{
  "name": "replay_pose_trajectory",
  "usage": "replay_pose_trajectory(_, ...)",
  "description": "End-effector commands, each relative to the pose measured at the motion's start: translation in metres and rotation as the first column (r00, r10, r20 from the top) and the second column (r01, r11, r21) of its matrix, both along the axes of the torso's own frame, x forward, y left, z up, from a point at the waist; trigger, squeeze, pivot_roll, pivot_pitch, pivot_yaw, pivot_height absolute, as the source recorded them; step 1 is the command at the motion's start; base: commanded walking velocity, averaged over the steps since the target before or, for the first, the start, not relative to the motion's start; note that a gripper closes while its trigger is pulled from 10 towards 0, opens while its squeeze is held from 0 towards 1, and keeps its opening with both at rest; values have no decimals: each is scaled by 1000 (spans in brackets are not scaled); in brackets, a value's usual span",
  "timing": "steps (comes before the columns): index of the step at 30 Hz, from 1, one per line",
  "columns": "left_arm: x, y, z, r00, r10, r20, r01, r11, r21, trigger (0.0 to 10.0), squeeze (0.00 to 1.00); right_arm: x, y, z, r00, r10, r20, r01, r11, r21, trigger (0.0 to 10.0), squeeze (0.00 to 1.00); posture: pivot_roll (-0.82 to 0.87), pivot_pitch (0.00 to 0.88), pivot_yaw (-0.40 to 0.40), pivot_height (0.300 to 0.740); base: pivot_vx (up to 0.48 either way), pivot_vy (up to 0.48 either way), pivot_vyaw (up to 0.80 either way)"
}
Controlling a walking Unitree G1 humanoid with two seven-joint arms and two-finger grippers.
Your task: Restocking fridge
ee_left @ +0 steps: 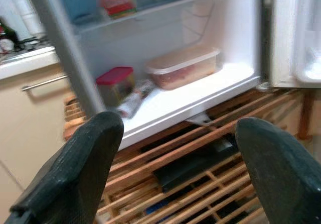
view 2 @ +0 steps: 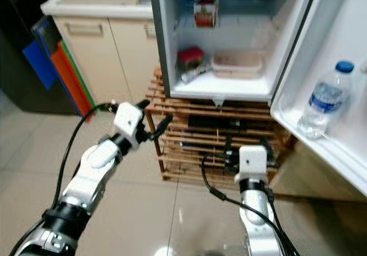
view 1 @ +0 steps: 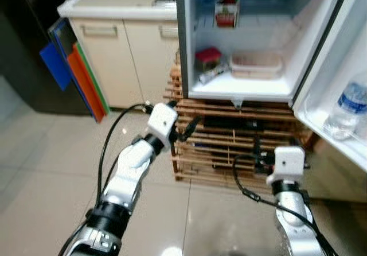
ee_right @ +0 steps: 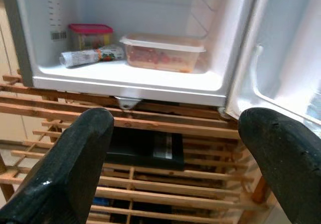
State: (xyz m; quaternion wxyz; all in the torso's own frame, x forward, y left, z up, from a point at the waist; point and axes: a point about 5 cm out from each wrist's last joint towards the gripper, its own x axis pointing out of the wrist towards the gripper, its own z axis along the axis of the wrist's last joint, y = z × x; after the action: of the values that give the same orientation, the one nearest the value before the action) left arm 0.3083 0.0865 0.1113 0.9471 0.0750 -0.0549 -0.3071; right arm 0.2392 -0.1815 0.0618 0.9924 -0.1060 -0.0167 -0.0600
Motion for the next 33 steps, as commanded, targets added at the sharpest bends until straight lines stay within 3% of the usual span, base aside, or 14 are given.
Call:
replay_pose_trajectory(1,-3,-6,3,999,-47,19,47,999,-6,10000,0,0,-6,0,1000,-16,-1,16,1000,-2,10000,0,-170,0,66,740,0,-472,0)
replay_pose_trajectory(7,-6,-6,2,997,-79,8,79,996,-32,10000,0,-2,-5,-3,1000,13,-16,-13,1000,8,10000,0,-168,0,62,740,0,-472,0)
replay_pose_trajectory(11,-5,-3,-1,998,-65,-21,64,997,-39,10000,0,-17,6,-30,973,158,-168,-158,987,17,10000,0,-166,0,60,740,0,0,0)
replay_pose_trajectory(12,-5,-3,-1,998,-65,-21,64,997,-39,10000,0,-17,6,-30,973,158,-168,-158,987,17,10000,0,-166,0,60,740,0,0,0)
replay_pose_trajectory(14,-2,0,-3,999,-36,-32,35,999,-16,10000,0,-33,0,-63,930,174,-324,-187,982,-9,10000,0,-165,0,64,740,0,0,0)
replay_pose_trajectory(15,-2,0,-3,999,-36,-32,35,999,-16,10000,0,-33,0,-63,930,174,-324,-187,982,-9,10000,0,-165,0,64,740,0,0,0)
replay_pose_trajectory(16,1,0,-4,999,-24,-33,24,1000,4,10000,0,-40,-10,-79,909,126,-398,-152,988,-34,10000,0,-167,0,67,740,0,0,0)
replay_pose_trajectory(18,2,0,-5,999,-20,-37,20,1000,8,10000,0,-43,-19,-86,900,80,-429,-112,992,-50,10000,0,-166,0,70,740,0,0,0)
replay_pose_trajectory(19,3,1,-11,998,-7,-65,9,999,41,10000,0,-48,-41,-99,859,-46,-511,-19,992,-122,10000,0,-167,0,73,740,0,0,0)
replay_pose_trajectory(23,3,6,-32,991,13,-134,4,991,131,10000,0,-65,-80,-113,738,-239,-631,87,961,-262,10000,0,-172,0,84,740,0,0,0)
replay_pose_trajectory(26,2,14,-53,973,53,-226,-5,979,205,10000,0,-72,-106,-112,686,-367,-629,144,915,-376,10000,0,-172,0,88,740,0,0,0)
replay_pose_trajectory(28,-3,21,-76,950,90,-299,12,946,325,10000,0,-73,-125,-105,665,-458,-590,204,872,-445,10000,0,-179,0,91,740,0,0,0)
replay_pose_trajectory(29,-6,25,-84,941,105,-322,23,929,369,10000,0,-73,-131,-102,659,-485,-575,223,856,-466,10000,0,-179,0,91,740,0,0,0)
replay_pose_trajectory(33,-21,34,-111,890,143,-433,56,908,416,10000,0,-66,-151,-86,662,-589,-464,294,773,-563,10000,0,-177,0,90,740,0,0,0)
